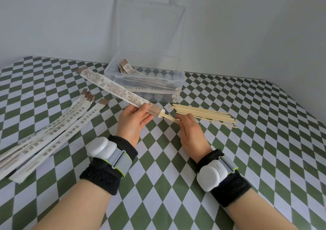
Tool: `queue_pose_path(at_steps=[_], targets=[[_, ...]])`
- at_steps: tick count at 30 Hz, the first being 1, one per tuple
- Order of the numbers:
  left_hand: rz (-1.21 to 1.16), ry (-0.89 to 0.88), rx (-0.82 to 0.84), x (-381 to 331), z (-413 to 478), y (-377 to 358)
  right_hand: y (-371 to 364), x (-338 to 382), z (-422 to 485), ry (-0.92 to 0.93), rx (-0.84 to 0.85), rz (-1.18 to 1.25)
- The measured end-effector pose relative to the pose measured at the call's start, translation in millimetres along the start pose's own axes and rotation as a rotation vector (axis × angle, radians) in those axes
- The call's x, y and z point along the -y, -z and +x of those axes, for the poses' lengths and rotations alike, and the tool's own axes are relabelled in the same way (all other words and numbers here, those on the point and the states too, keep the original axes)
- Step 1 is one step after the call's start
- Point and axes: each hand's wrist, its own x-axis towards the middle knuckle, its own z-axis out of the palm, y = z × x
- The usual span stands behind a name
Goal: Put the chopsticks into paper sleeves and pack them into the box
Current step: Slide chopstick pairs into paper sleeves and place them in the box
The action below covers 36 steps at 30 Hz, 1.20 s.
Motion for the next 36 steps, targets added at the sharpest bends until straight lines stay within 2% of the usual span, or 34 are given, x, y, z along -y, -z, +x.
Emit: queue_pose_path(at_steps=[4, 11, 20, 30, 36], targets=[[-0.044, -0.006, -0.021, -2.0, 0.4, 1.6, 0.6, -3.8, -0.2, -0.106, 0.000, -0.027], [0.050, 0.039, 0.110, 3.6, -0.6, -0.9, 1.3, 0.0, -2.7, -0.014, 0.112, 0.015], [-0.083, 0.041, -0.004, -0.9, 2.5, 3.1, 5.6, 0.4, -3.6, -0.127, 0.058, 0.178], [0.015, 0.066, 0.131, 0.9, -2.0, -2.1, 8.7, 5.2, -3.5, -0.066, 0.135, 0.223], [0.009, 0.059, 0.107, 0.0, -2.9, -2.6, 9.9, 3.5, -3.9, -0.061, 0.166, 0.307]])
